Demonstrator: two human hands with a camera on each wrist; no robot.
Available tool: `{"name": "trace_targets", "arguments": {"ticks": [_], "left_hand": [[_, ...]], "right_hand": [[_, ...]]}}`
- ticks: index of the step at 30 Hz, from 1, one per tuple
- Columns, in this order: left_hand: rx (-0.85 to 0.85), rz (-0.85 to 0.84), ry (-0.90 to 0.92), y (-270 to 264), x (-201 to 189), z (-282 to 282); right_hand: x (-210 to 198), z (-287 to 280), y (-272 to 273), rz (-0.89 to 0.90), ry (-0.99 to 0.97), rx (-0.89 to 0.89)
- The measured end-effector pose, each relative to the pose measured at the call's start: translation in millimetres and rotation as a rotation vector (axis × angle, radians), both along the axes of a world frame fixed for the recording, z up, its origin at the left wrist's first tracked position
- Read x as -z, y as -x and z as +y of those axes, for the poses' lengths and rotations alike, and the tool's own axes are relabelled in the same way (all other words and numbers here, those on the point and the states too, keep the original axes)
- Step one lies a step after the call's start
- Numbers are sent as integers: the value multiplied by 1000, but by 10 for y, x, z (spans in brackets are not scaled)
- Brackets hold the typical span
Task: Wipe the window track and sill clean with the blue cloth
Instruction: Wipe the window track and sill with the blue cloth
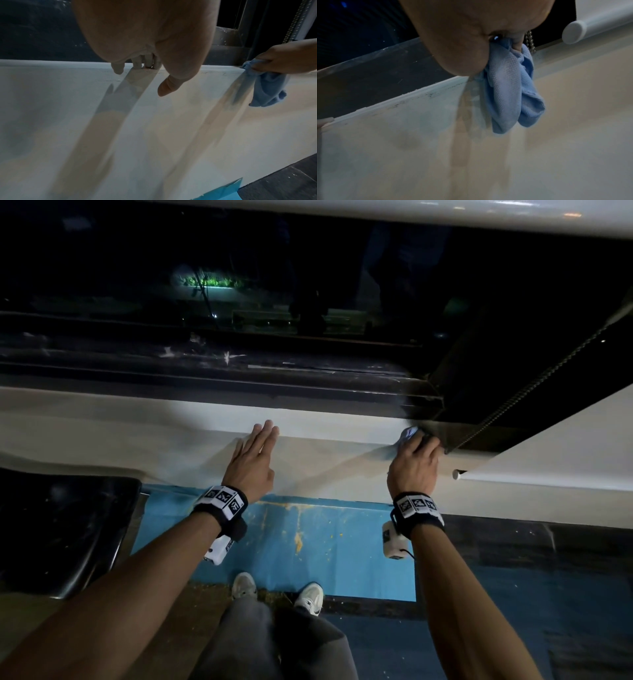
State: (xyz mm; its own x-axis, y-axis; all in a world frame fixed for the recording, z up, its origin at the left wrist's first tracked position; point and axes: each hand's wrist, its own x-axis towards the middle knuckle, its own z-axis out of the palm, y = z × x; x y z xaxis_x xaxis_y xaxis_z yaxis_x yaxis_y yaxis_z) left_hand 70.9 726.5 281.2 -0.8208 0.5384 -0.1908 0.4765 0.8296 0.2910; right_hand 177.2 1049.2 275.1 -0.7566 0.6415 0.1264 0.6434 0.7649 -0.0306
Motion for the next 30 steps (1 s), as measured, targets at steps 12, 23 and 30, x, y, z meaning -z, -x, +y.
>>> {"name": "trace_targets", "arguments": {"ticks": [12, 23, 30], "left_hand": [[-12, -65, -80, -169, -212, -125], [-226, -378, -539, -790, -645, -923], [-270, -211, -434, -634, -641, -1347]], "right_hand": [[2, -572, -364, 267, 761, 159], [-395, -1950, -331, 545, 1614, 160], [-624, -1831, 187, 684, 1360, 131]]}}
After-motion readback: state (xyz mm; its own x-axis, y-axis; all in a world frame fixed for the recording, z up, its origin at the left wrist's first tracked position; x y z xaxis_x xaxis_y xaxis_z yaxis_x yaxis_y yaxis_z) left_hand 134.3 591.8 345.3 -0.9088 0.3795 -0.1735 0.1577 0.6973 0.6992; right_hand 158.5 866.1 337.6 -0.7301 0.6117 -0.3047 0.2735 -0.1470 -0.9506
